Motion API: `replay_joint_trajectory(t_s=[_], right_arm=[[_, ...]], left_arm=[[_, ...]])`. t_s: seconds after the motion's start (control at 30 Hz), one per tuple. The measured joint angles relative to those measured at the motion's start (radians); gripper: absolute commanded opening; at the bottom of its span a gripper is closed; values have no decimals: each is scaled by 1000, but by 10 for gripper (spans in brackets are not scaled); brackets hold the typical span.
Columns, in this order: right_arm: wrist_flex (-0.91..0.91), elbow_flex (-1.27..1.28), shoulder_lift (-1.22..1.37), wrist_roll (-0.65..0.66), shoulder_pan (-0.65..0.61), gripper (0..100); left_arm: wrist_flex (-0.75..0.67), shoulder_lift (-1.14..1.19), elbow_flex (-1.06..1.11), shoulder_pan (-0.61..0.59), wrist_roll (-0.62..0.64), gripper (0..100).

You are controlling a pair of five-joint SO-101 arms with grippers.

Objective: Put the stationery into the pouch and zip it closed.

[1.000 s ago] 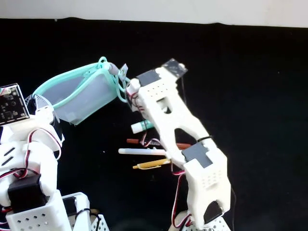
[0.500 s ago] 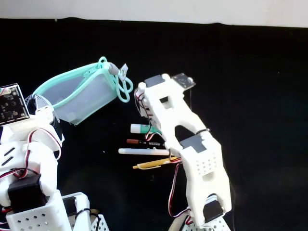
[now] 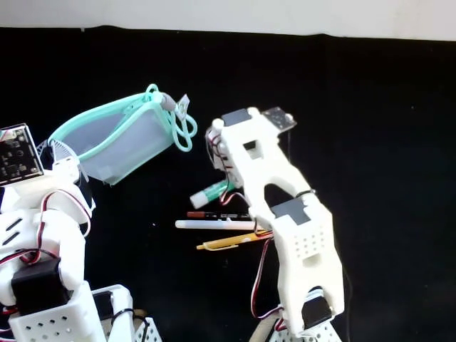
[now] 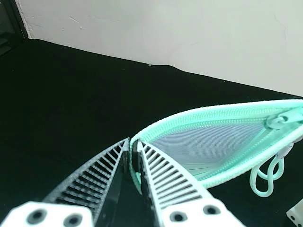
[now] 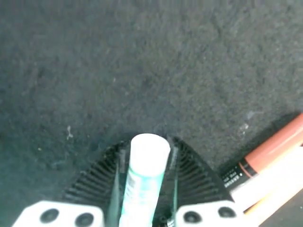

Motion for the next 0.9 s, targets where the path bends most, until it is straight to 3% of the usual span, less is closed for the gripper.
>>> replay_joint_trajectory(t_s=[0.27,0.63,0.9], right_arm=[[12,-89,2,14,51,5],[176,-694,2,150,68,5],[213,-984,2,226,129,5]], left_arm=[[0,0,0,0,0,7],[0,0,0,0,0,7],[0,0,0,0,0,7]])
